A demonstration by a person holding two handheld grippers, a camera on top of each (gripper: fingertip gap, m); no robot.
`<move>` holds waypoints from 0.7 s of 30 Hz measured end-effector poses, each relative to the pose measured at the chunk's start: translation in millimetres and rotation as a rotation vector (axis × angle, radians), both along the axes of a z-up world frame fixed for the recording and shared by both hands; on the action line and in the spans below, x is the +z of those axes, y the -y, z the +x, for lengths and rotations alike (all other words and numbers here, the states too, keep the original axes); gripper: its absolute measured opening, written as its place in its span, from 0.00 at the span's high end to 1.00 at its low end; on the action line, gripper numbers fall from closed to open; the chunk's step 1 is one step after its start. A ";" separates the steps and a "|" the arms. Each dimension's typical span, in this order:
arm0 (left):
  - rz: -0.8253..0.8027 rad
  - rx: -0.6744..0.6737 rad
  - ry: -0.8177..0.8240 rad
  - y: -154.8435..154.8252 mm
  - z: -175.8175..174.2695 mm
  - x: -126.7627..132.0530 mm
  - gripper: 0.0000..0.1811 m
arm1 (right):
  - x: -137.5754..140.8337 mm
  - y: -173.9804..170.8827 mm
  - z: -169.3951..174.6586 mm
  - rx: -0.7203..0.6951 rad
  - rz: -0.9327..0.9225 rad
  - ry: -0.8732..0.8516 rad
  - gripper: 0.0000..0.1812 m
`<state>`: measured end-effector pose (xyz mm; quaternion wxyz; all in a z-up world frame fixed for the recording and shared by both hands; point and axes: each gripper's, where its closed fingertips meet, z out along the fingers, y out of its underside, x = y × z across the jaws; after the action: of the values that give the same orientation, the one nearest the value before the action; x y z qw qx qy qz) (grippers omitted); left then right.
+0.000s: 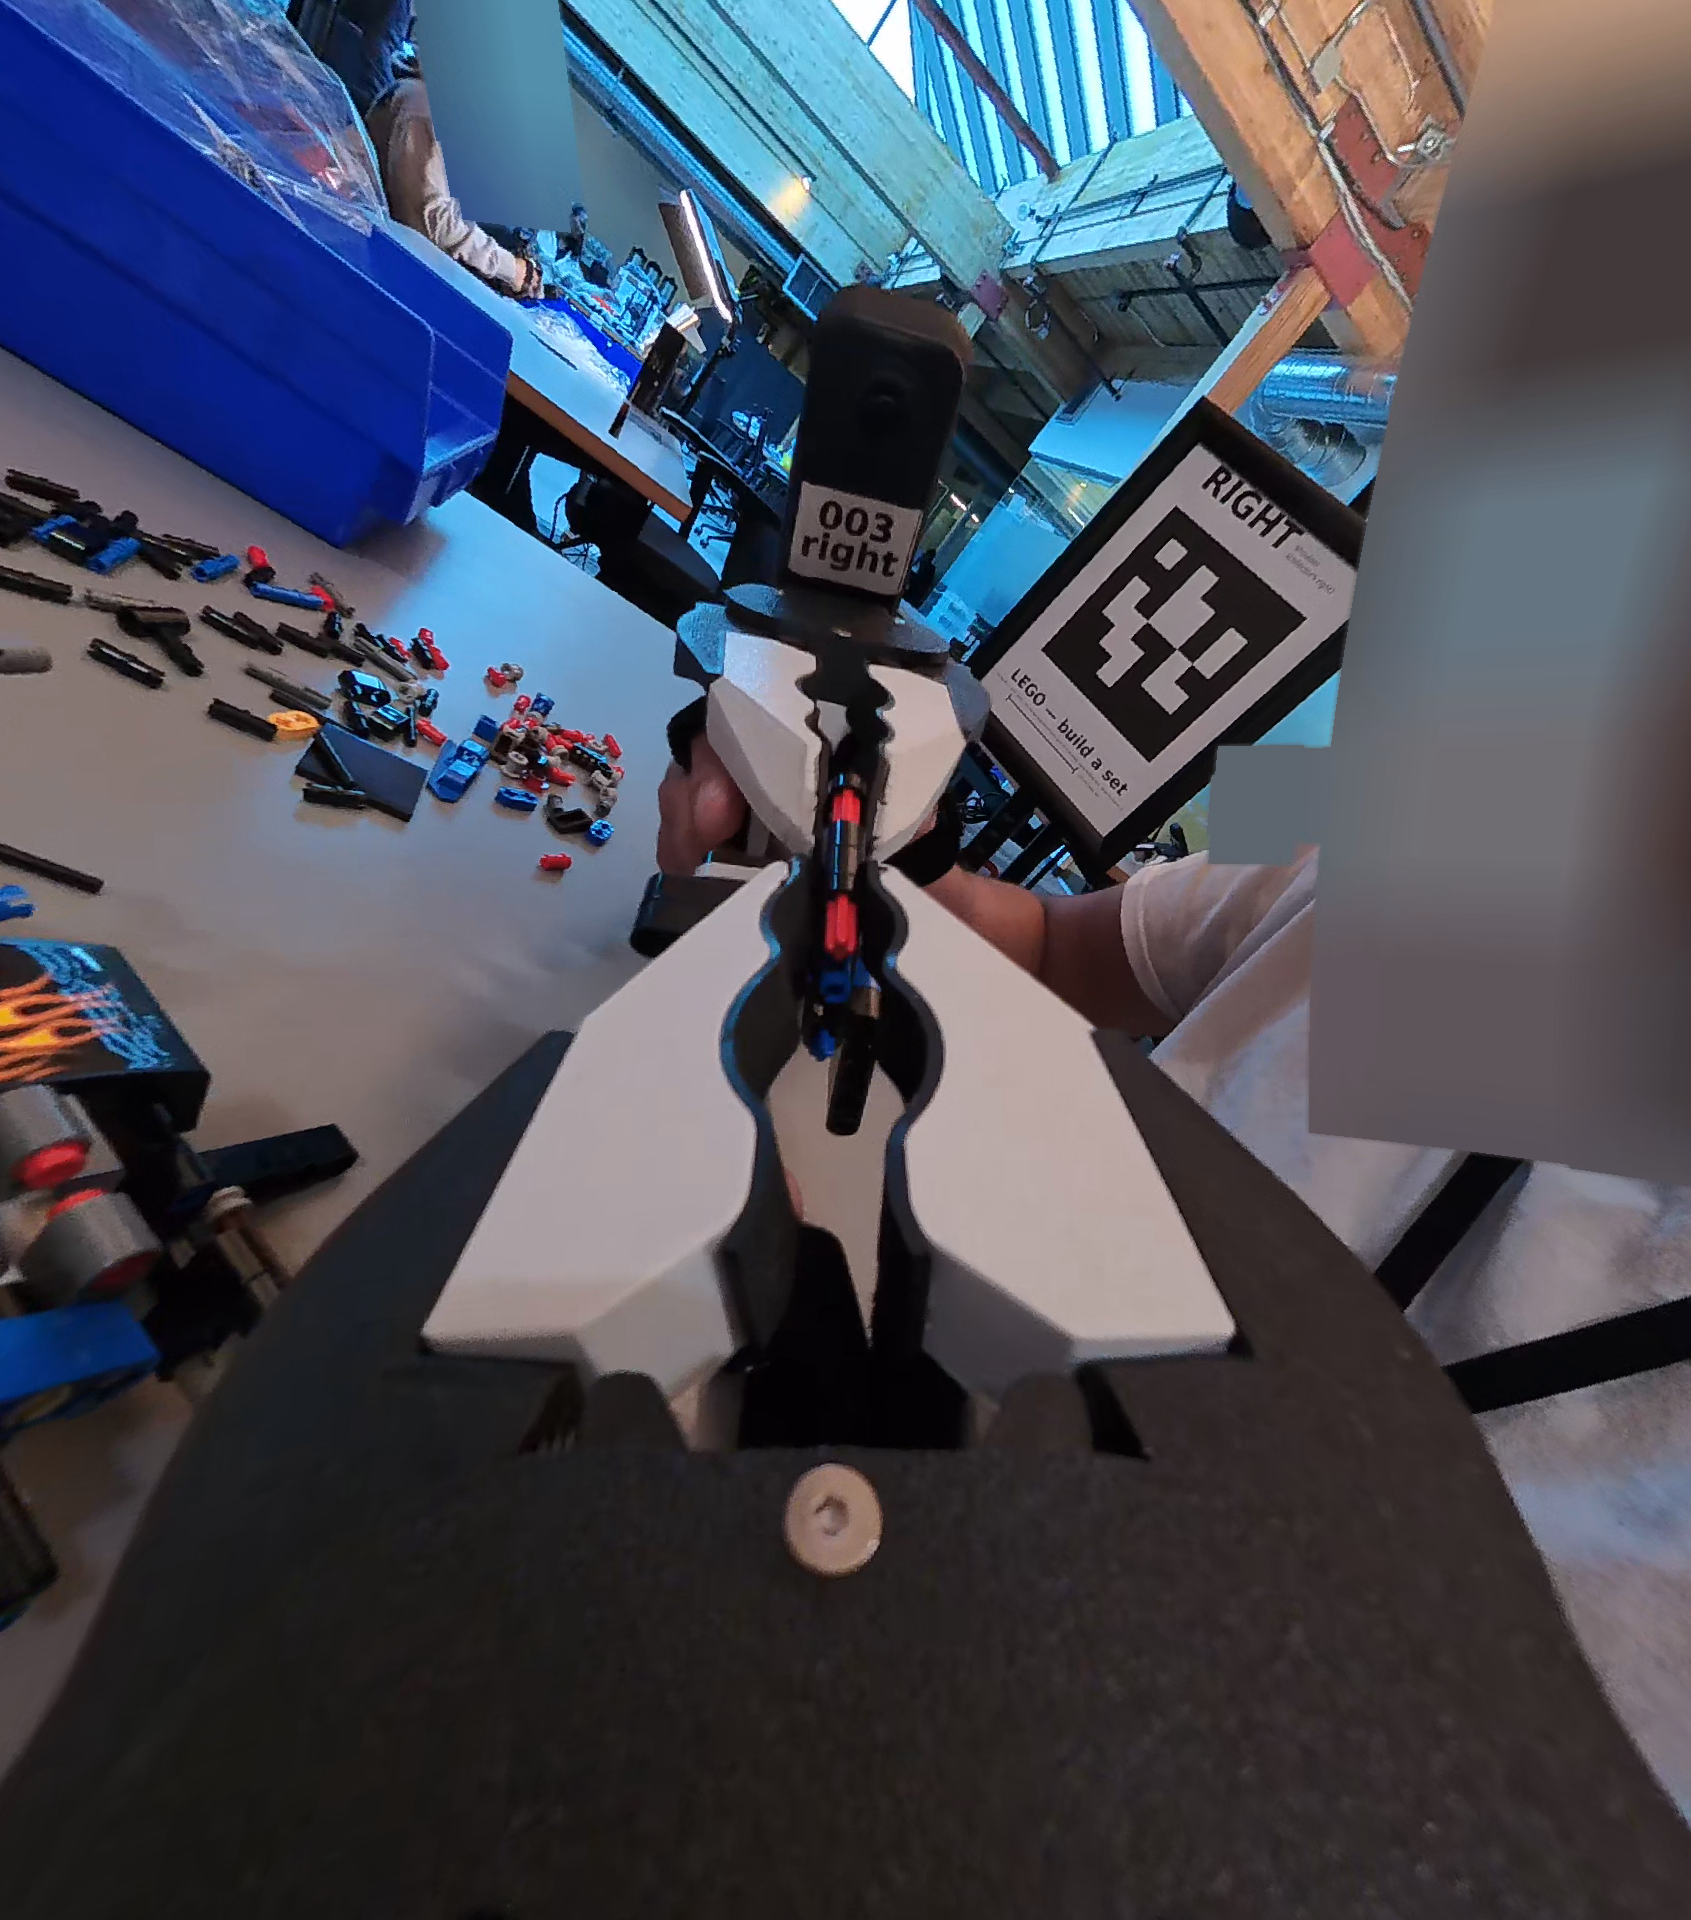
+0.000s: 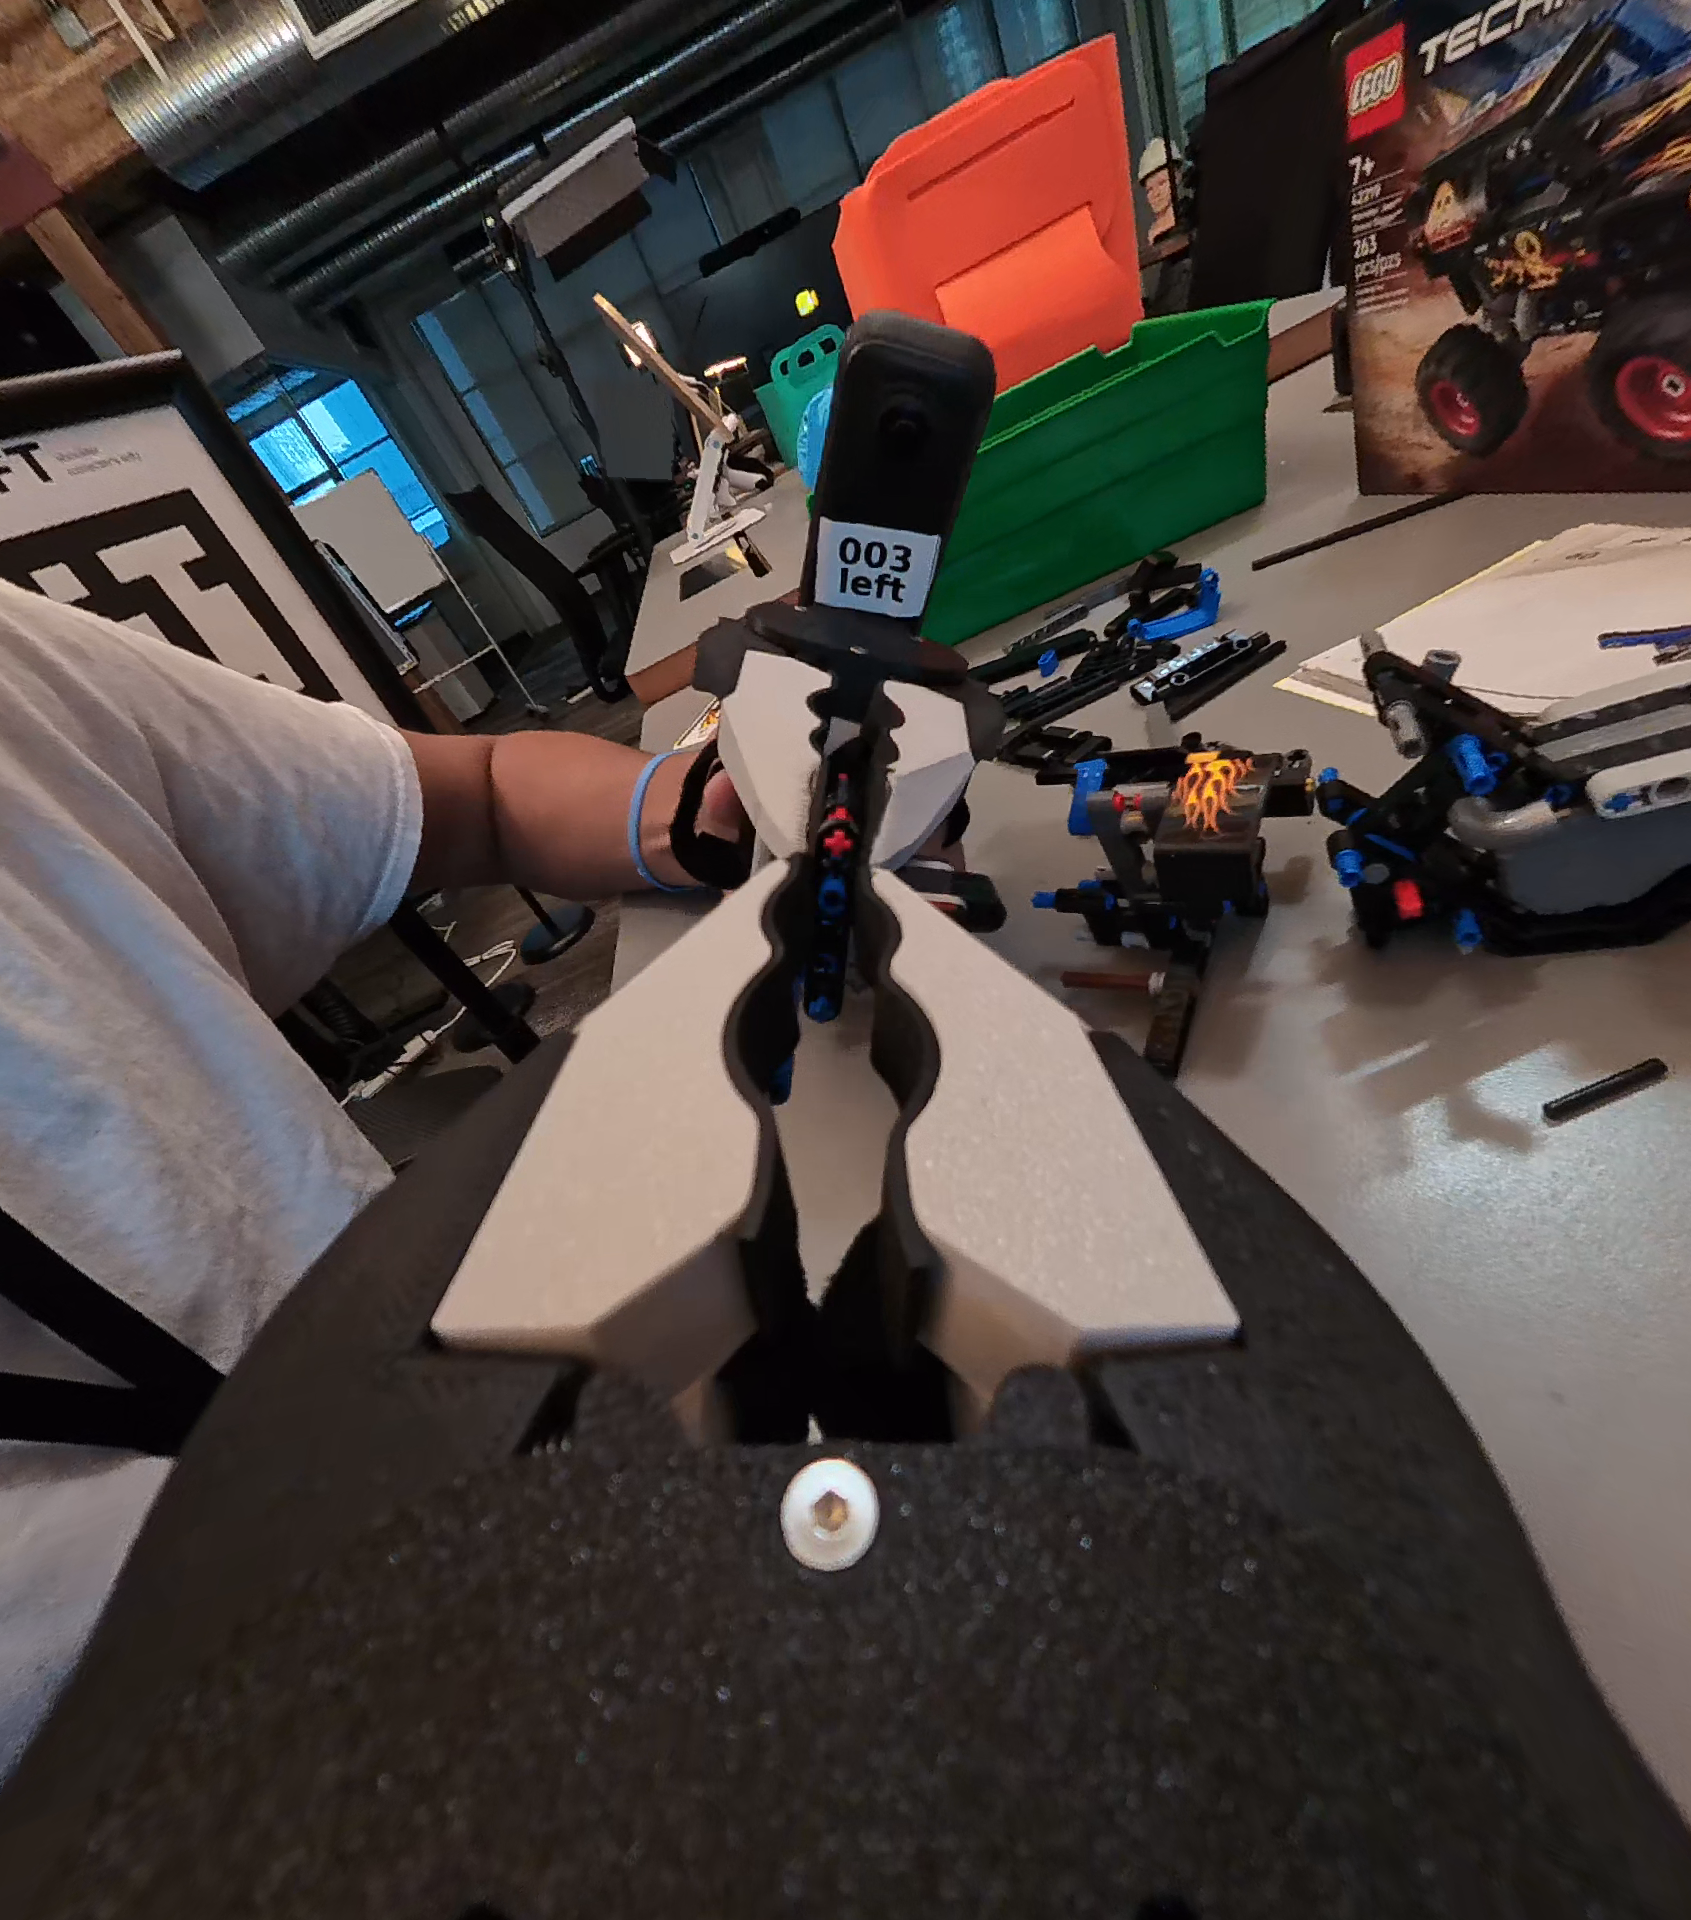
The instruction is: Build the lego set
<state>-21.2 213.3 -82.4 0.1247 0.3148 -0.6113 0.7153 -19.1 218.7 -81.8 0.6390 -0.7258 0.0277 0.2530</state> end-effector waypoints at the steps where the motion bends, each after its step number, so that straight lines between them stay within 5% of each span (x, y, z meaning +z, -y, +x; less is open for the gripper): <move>1: -0.003 -0.003 0.003 0.2 -0.7 0.8 0.97 | 0.8 0.0 -0.3 -0.001 0.005 0.000 0.97; 21: 0.040 -0.006 0.020 -0.1 -2.4 -4.0 0.97 | -3.6 2.3 -0.5 0.004 -0.007 0.018 0.97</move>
<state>-23.6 213.4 -86.3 0.1142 0.3082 -0.6277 0.7057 -19.6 216.4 -85.4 0.6363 -0.7303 0.0212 0.2478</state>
